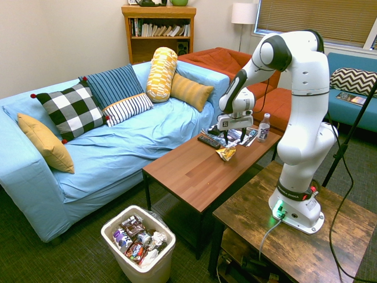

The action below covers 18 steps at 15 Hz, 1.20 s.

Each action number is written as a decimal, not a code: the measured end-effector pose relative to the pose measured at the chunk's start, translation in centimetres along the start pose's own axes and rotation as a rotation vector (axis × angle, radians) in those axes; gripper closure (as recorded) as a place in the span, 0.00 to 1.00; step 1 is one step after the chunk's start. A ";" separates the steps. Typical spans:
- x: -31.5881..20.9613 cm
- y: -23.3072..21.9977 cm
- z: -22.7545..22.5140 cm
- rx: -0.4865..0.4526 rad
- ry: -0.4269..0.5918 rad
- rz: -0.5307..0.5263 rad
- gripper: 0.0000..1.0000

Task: Throw the chip bag in the trash bin

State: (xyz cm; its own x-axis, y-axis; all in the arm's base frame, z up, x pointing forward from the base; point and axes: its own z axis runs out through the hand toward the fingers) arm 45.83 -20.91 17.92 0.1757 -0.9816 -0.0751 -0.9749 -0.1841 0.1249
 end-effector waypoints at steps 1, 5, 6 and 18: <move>0.4 -0.4 0.9 -0.006 -0.007 0.013 0.00; 1.1 -1.6 3.3 -0.019 -0.024 0.044 0.00; 1.2 -1.9 3.8 -0.022 -0.028 0.049 0.00; 0.5 -4.5 5.7 -0.006 -0.053 0.044 1.00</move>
State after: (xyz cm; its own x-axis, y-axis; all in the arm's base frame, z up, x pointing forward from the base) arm 49.51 -20.31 11.68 0.1248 -0.9847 -0.1213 -0.9808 -0.1409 0.1348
